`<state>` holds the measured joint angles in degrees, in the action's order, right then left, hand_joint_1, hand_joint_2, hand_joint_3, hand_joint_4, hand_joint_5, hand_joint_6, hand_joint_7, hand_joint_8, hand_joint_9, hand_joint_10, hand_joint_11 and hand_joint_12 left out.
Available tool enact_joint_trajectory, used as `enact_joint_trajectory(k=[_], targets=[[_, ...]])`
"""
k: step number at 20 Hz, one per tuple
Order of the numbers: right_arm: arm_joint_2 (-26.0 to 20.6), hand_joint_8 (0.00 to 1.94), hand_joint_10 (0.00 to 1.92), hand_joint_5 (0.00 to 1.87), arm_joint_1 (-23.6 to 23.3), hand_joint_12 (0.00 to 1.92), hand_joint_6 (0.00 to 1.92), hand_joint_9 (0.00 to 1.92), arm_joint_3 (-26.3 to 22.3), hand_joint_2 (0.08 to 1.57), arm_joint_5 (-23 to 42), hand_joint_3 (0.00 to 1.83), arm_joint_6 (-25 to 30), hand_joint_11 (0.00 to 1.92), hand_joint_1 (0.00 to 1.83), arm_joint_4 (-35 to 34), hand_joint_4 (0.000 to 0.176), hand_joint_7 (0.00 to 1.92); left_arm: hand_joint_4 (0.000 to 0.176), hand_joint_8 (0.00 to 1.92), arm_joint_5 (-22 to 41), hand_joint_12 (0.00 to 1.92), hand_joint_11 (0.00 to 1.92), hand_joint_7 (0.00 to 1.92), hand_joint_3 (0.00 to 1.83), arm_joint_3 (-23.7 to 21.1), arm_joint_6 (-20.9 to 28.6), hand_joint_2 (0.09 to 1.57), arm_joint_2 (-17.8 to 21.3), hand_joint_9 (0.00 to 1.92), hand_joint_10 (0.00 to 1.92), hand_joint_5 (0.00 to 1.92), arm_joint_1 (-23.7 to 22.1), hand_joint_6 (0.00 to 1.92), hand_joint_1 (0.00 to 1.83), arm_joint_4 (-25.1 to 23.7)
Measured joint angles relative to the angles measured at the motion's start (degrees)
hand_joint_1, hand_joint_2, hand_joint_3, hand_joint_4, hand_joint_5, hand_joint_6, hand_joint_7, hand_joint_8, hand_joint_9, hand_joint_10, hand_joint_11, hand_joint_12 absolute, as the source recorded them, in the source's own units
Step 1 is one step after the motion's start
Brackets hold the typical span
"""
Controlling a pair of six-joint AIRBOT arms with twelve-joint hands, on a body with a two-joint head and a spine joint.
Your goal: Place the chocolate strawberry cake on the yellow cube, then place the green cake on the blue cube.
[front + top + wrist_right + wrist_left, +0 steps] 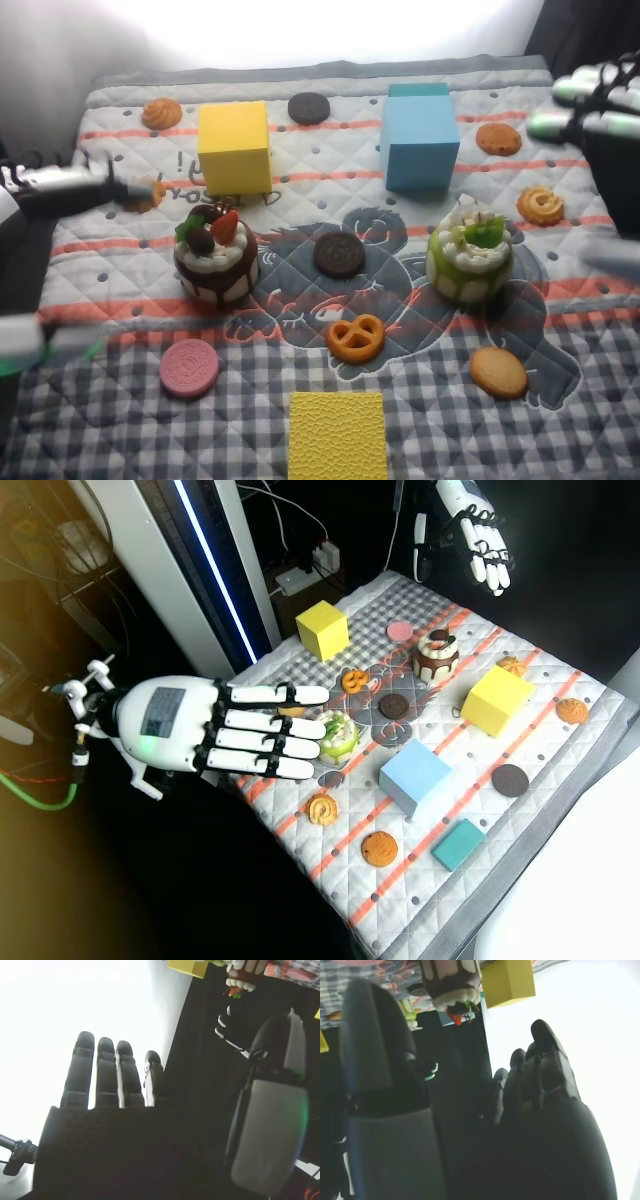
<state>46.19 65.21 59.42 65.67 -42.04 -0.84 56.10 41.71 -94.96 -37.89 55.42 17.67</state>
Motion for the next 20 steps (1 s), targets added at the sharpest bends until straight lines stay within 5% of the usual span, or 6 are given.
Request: enact_joint_trajectory(k=[8,9,10,12,15,20], targets=[[0.0,0.0,0.0,0.44,0.11,0.25,0.0,0.19,0.02,1.3,0.0,0.0,-0.02,0.14,0.31,-0.02,0.09,0.24,0.018,0.0,-0.07,0.81,0.0,0.38,0.0,1.44,0.0,1.01,-1.7,0.36,0.0,0.56,-0.98,0.0,0.47,0.22],[0.0,0.0,0.0,0.44,0.11,0.25,0.0,0.19,0.02,1.3,0.04,0.0,-0.02,0.14,0.31,0.0,0.093,0.23,0.057,0.0,-0.22,1.08,0.03,0.32,0.0,2.56,-0.09,0.89,-2.95,0.37,0.0,0.48,-2.12,0.0,0.65,0.44],[0.0,0.0,0.0,0.44,0.11,0.25,0.0,0.19,0.02,1.3,-0.02,0.0,-0.02,0.14,0.31,0.0,0.093,0.23,0.057,0.0,-0.83,1.08,0.03,0.32,0.0,3.34,-0.07,0.89,-3.8,0.37,0.0,0.48,-3.08,0.0,0.65,0.55],[0.0,0.0,0.0,0.44,0.11,0.23,0.0,0.18,0.02,1.3,0.02,0.0,-0.02,0.13,0.3,-0.04,0.074,0.23,0.002,0.0,-2.4,1.06,0.02,0.3,0.0,4.81,-0.07,0.74,-5.29,0.36,0.0,0.45,-5.25,0.0,0.84,0.59],[0.0,0.0,0.0,0.46,0.24,0.23,0.01,0.19,0.04,1.29,0.02,0.0,-0.04,0.15,0.29,0.0,0.062,0.24,0.139,0.0,-5.29,0.88,0.0,0.26,0.01,7.52,-0.98,0.69,-7.61,0.3,0.0,0.26,-8.63,0.0,0.87,0.98],[0.0,0.0,0.0,0.45,0.42,0.24,0.0,0.21,0.09,1.29,0.04,0.0,-0.02,0.17,0.31,0.02,0.069,0.25,0.174,0.0,-10.03,1.05,0.0,0.35,0.0,8.09,-15.02,0.73,-11.65,0.38,0.0,0.29,-13.88,0.0,0.81,3.1]])
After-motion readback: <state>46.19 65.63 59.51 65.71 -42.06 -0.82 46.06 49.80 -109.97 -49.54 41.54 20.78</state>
